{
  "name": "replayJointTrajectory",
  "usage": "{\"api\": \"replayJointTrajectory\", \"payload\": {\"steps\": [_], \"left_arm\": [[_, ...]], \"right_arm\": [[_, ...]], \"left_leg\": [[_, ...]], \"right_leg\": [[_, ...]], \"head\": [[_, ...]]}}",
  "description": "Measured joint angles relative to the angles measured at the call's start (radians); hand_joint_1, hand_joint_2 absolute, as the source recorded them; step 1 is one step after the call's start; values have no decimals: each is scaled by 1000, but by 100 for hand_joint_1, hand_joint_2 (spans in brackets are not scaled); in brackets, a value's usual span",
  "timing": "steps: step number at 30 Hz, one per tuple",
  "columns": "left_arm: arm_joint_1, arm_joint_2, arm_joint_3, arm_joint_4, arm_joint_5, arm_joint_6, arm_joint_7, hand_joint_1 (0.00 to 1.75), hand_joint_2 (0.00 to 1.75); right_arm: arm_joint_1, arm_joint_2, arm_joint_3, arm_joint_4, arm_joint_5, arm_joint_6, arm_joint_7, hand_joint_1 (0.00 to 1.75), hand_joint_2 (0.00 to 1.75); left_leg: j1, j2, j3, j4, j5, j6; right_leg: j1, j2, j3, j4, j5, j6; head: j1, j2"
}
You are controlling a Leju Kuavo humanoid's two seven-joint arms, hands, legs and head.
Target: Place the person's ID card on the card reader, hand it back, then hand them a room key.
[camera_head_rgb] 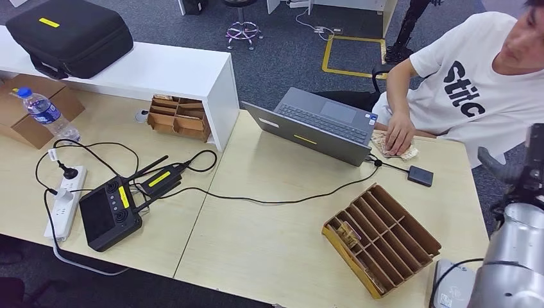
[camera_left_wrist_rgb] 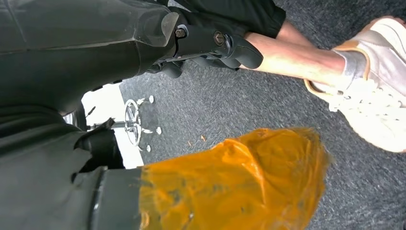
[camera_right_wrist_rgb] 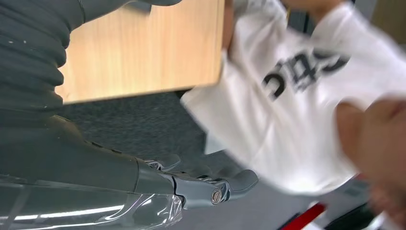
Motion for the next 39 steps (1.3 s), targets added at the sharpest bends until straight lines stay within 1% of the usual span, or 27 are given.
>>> {"api": "replayJointTrajectory", "payload": {"steps": [3, 6, 8, 13, 14, 17, 18, 20, 24, 27, 36, 39], "left_arm": [[3, 6, 1, 0, 0, 1, 0, 0, 0], [4, 10, 1, 0, 0, 3, 0, 0, 0], [4, 11, 1, 0, 0, 3, 0, 0, 0], [3, 11, 2, 0, 0, 4, 0, 0, 0], [2, 11, 2, 0, 0, 5, -1, 0, 0], [8, 11, 8, 0, 1, 14, -7, 0, 0], [12, 11, 11, 0, 1, 15, -8, 0, 0], [13, 10, 16, 0, 2, 16, -8, 0, 0], [14, 6, 25, 0, 2, 19, -9, 0, 0], [14, 4, 28, 0, 2, 22, -10, 0, 0], [13, 0, 35, 0, 2, 24, -10, 0, 0], [13, -1, 36, 0, 3, 24, -11, 0, 0]], "right_arm": [[24, -99, -116, 91, -81, 3, -48, 0, 175], [52, -162, -198, 157, -113, 8, -74, 0, 175], [60, -181, -223, 179, -118, 7, -78, 0, 175], [65, -192, -237, 191, -132, 6, -79, 0, 175], [77, -207, -261, 204, -171, 16, -89, 0, 175], [214, -306, -450, 291, -428, 121, -169, 0, 175], [263, -334, -508, 316, -494, 152, -189, 0, 175], [327, -358, -574, 346, -547, 180, -196, 0, 175], [441, -377, -681, 394, -626, 229, -198, 0, 175], [489, -378, -730, 419, -642, 240, -200, 0, 175], [516, -385, -780, 449, -646, 240, -200, 0, 175], [529, -385, -794, 458, -682, 253, -187, 0, 175]], "left_leg": [[0, -2, -1, 0, -1, 1], [0, 1, -1, 0, -2, 2], [0, 3, 0, 0, -2, 3], [0, 4, 0, 0, -2, 3], [0, 3, 1, 0, -2, 3], [0, -6, 0, 0, -3, 3], [0, -8, 0, 0, -4, 4], [0, -7, 0, 0, -5, 4], [0, -5, 0, 0, -7, 4], [0, -2, 1, -1, -7, 4], [0, 3, 4, -1, -7, 4], [0, 2, 4, -1, -7, 4]], "right_leg": [[0, -1, 1, -1, 0, 1], [0, 1, 0, -1, 0, 1], [0, 3, -1, 0, 0, 1], [0, 4, -2, 0, 0, 1], [0, 3, -1, -1, -1, 1], [0, -6, 2, -1, -5, 4], [0, -8, 3, -1, -6, 4], [0, -8, 3, -1, -7, 4], [0, -5, 3, -1, -7, 5], [0, -2, 3, -1, -7, 5], [0, 2, 4, -1, -7, 5], [0, 2, 4, -1, -7, 5]], "head": [[0, 0], [0, 0], [-1, 0], [-1, 0], [-1, 0], [0, 0], [0, 0], [0, 0], [0, 0], [0, 0], [0, 0], [0, 0]]}}
